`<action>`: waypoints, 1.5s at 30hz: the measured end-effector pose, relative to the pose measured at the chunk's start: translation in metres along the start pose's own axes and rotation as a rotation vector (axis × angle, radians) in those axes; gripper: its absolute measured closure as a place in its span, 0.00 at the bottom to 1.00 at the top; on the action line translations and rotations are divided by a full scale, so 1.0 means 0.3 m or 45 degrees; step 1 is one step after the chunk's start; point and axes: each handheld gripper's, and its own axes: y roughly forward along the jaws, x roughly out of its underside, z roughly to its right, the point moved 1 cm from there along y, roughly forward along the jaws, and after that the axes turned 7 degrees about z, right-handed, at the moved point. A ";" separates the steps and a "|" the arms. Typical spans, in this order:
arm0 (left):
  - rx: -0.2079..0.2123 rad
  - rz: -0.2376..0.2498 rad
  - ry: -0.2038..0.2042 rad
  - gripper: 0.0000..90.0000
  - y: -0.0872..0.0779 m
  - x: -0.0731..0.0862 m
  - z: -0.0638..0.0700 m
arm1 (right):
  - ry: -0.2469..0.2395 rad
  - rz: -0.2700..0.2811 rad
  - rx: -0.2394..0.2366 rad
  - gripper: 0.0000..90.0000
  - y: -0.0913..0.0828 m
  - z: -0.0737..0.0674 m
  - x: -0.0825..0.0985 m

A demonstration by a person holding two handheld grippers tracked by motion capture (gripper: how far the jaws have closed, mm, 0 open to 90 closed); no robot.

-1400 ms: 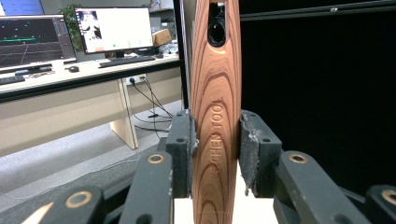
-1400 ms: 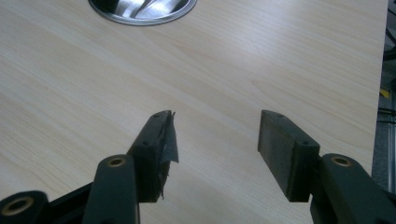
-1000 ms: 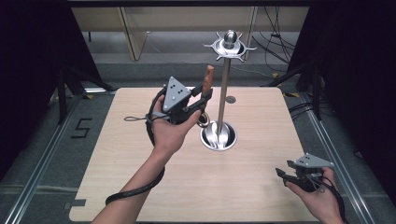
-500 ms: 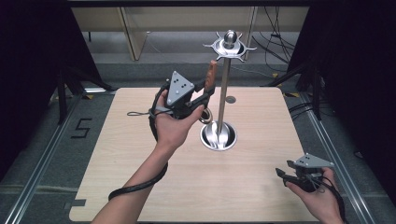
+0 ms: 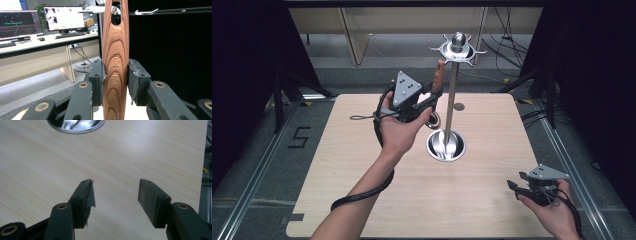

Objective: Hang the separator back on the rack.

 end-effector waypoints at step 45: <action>-0.021 -0.080 0.002 0.74 0.082 0.004 -0.001 | -0.089 0.028 -0.006 0.51 0.008 0.014 0.002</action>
